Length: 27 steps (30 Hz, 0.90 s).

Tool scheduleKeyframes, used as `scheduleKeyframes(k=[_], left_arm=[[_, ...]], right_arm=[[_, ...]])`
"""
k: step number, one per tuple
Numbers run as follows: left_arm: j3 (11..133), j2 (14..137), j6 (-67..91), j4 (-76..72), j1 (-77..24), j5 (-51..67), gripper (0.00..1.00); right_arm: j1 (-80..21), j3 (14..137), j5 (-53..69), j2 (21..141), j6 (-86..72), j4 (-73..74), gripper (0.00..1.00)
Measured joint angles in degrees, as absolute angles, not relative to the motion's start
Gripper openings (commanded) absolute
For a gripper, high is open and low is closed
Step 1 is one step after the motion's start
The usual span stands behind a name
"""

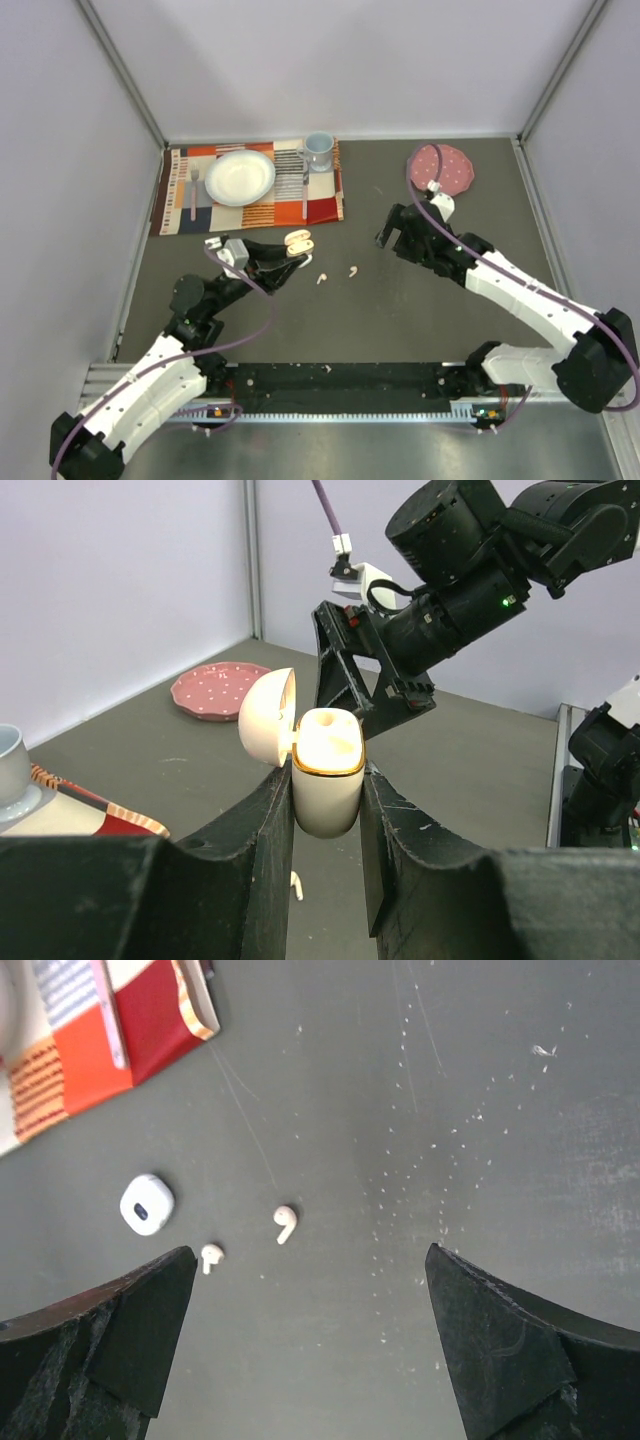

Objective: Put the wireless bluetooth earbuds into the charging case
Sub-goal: Pick up the left earbud from the center of the board.

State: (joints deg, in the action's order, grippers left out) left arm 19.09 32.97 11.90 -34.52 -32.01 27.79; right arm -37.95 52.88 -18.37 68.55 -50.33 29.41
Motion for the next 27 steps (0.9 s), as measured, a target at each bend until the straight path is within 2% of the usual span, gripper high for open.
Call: scheduleKeyframes(k=[6, 13, 27], left_arm=[[19.1, 32.0, 11.6, -33.8, -32.0, 27.3, 0.00], [19.1, 31.1, 10.6, -31.7, -32.0, 26.6, 0.00], [19.1, 28.9, 9.3, -29.4, -32.0, 25.0, 0.00]], right_arm=[[-38.0, 53.2, -19.0, 68.4, -52.1, 28.8, 0.99], [-38.1, 56.3, -15.6, 78.1, -53.7, 28.8, 0.99], [-41.3, 60.9, -13.5, 91.8, -66.9, 29.3, 0.88]])
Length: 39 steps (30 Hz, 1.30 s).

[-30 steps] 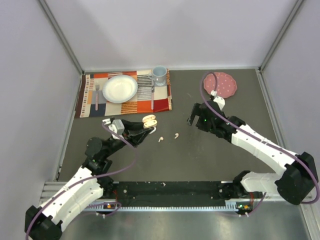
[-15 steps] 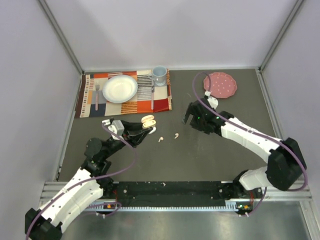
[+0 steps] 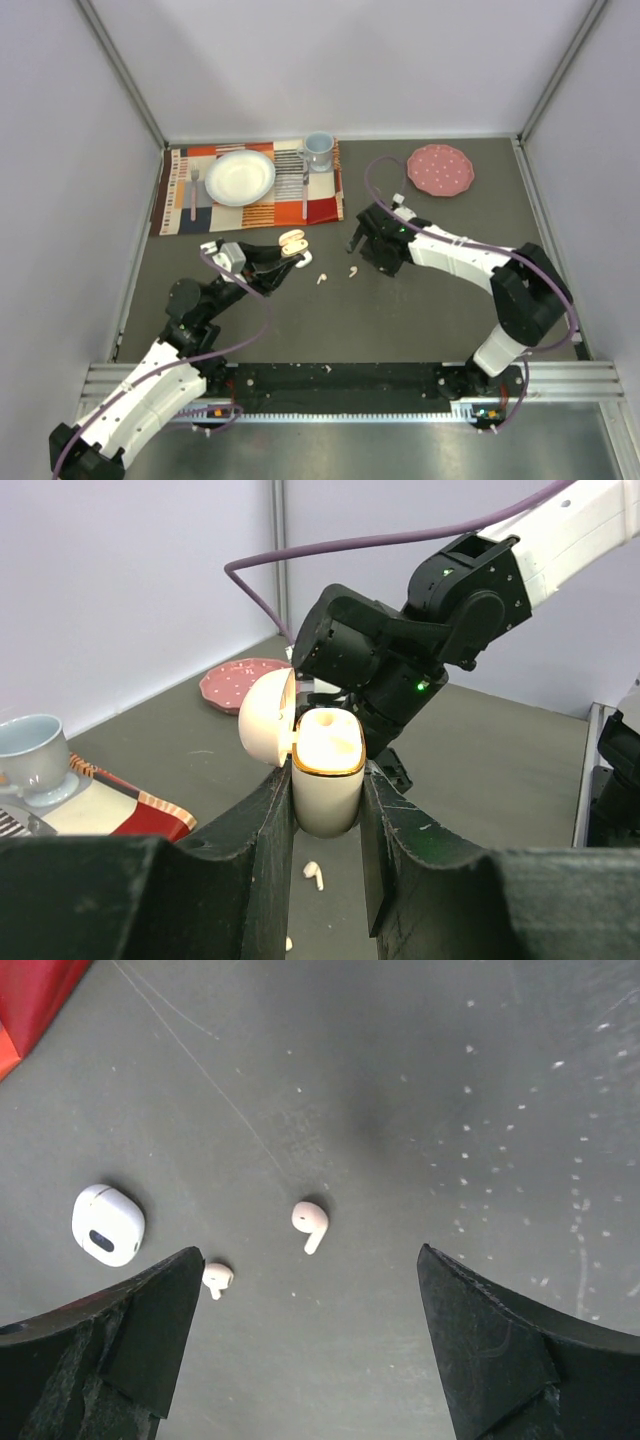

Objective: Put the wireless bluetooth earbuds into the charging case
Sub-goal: Pick up the left earbud from the center of the board.

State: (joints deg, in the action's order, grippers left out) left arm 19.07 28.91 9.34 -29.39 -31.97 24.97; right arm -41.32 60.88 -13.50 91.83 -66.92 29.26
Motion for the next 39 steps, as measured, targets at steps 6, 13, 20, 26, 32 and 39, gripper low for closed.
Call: scheduleKeyframes(k=[6, 13, 20, 26, 32, 39], left_arm=[[19.1, 28.9, 8.7, -28.1, -32.0, 24.5, 0.00], [19.1, 27.7, 7.6, -25.9, -31.9, 24.0, 0.00], [19.1, 27.5, 7.3, -24.8, -31.9, 23.5, 0.00], [19.1, 27.5, 7.2, -24.6, -31.9, 23.3, 0.00], [19.1, 27.5, 6.8, -23.5, -31.9, 23.0, 0.00], [19.1, 27.5, 6.3, -23.0, -31.9, 23.0, 0.00]], right_arm=[[-42.4, 63.9, -12.1, 97.0, -69.1, 29.2, 0.78], [-42.4, 64.3, -10.4, 100.3, -69.8, 29.2, 0.66], [-42.4, 65.1, -9.5, 102.2, -70.1, 29.4, 0.55], [-42.6, 66.5, -9.5, 103.8, -69.7, 29.3, 0.52], [-42.7, 66.5, -10.0, 104.3, -69.6, 29.3, 0.41], [-42.6, 66.6, -10.5, 104.7, -69.7, 29.4, 0.38]])
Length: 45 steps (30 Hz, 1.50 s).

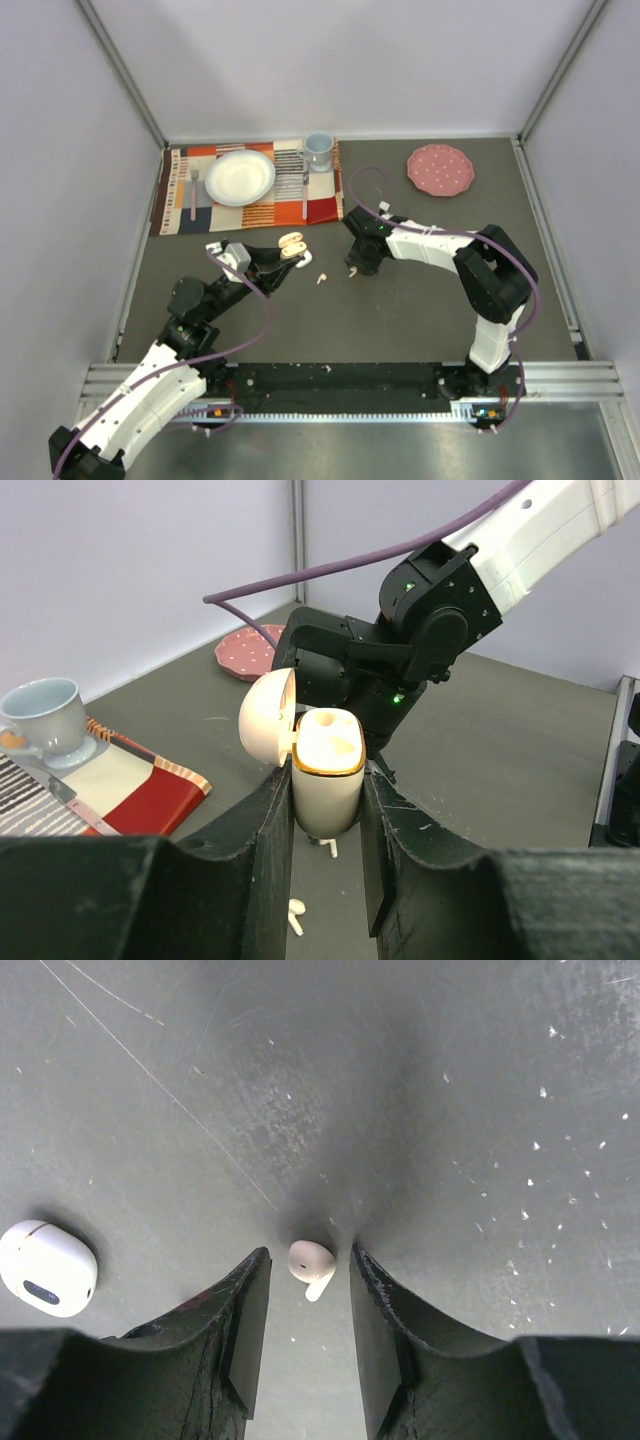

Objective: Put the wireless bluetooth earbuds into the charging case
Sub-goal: Pick up the left earbud from the center of the board.

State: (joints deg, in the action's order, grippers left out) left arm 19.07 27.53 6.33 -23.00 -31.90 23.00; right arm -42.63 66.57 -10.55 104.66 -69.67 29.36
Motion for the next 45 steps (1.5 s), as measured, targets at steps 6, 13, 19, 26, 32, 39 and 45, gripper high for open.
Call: scheduleKeyframes(k=[6, 13, 19, 26, 32, 39, 45], left_arm=[[19.1, 27.5, 6.0, -22.8, -31.9, 23.0, 0.00], [19.1, 27.5, 6.0, -22.7, -31.9, 22.9, 0.00], [19.1, 27.5, 6.0, -22.6, -31.9, 22.8, 0.00], [19.1, 27.5, 6.0, -22.6, -31.9, 22.8, 0.00], [19.1, 27.5, 6.0, -22.2, -31.9, 22.8, 0.00], [19.1, 28.3, 6.0, -22.2, -31.9, 22.6, 0.00], [19.1, 29.0, 6.0, -22.3, -31.9, 22.5, 0.00]], right_arm=[[-42.6, 66.9, -10.5, 105.0, -69.6, 29.5, 0.37], [-42.6, 66.9, -10.9, 105.1, -69.8, 29.6, 0.26], [-42.6, 66.9, -11.1, 105.2, -70.3, 29.6, 0.25], [-42.6, 66.9, -11.1, 105.3, -70.6, 29.6, 0.15], [-42.6, 66.9, -11.0, 105.3, -69.8, 29.2, 0.05], [-43.2, 67.2, -12.6, 105.3, -65.6, 29.0, 0.00], [-45.9, 67.2, -16.2, 103.0, -59.4, 29.3, 0.00]])
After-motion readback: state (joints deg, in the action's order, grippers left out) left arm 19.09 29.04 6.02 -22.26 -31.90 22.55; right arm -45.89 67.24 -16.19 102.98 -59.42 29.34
